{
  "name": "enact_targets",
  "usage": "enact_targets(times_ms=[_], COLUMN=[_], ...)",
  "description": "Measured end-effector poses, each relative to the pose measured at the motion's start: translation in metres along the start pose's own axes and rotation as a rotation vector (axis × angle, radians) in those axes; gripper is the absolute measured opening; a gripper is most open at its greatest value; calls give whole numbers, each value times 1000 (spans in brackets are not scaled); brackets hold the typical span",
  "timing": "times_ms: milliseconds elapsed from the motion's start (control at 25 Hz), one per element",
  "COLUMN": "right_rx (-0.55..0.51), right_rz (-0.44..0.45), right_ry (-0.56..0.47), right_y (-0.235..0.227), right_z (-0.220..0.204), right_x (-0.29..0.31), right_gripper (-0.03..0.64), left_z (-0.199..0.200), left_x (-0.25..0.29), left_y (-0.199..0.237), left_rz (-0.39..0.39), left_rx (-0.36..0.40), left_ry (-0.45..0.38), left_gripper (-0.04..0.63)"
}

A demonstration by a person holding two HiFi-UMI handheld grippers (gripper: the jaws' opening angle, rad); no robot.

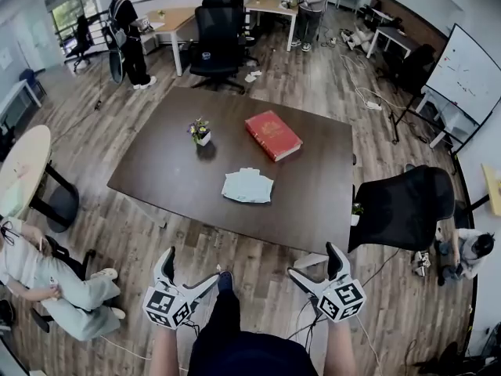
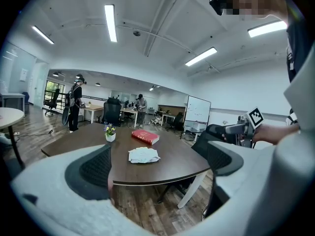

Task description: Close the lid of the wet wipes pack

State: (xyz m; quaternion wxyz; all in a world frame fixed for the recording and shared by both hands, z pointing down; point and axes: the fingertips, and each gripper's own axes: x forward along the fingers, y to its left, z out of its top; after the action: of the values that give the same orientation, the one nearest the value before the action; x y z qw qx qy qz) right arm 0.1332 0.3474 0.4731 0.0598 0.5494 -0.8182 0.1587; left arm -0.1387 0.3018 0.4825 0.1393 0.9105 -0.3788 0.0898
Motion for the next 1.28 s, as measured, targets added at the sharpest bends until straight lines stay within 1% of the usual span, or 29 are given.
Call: enact_targets(times_ms=[400, 680, 840, 960, 1080, 1280], right_rx=[18, 40, 48, 54, 52, 60], right_rz=[-9, -35, -68, -95, -104, -107], right_ry=[29, 13, -4, -6, 6, 20], right_y=[-14, -23, -29, -32, -36, -41], right_z=[30, 54, 66, 71, 73, 72], right_x=[81, 138, 163, 176, 188, 206], right_gripper=[581, 569, 568, 565, 563, 560], left_z=[34, 59, 73, 81, 85, 84], left_x=[56, 96, 119, 134, 150, 174], left_y=[57, 106, 128, 138, 142, 148], left_rz=[-56, -105, -146, -185, -219, -247], left_rx=[-9, 3, 18, 32, 40, 36], left_ry=[15, 14, 16, 26, 38, 59], left_gripper=[598, 595, 594, 588, 588, 586])
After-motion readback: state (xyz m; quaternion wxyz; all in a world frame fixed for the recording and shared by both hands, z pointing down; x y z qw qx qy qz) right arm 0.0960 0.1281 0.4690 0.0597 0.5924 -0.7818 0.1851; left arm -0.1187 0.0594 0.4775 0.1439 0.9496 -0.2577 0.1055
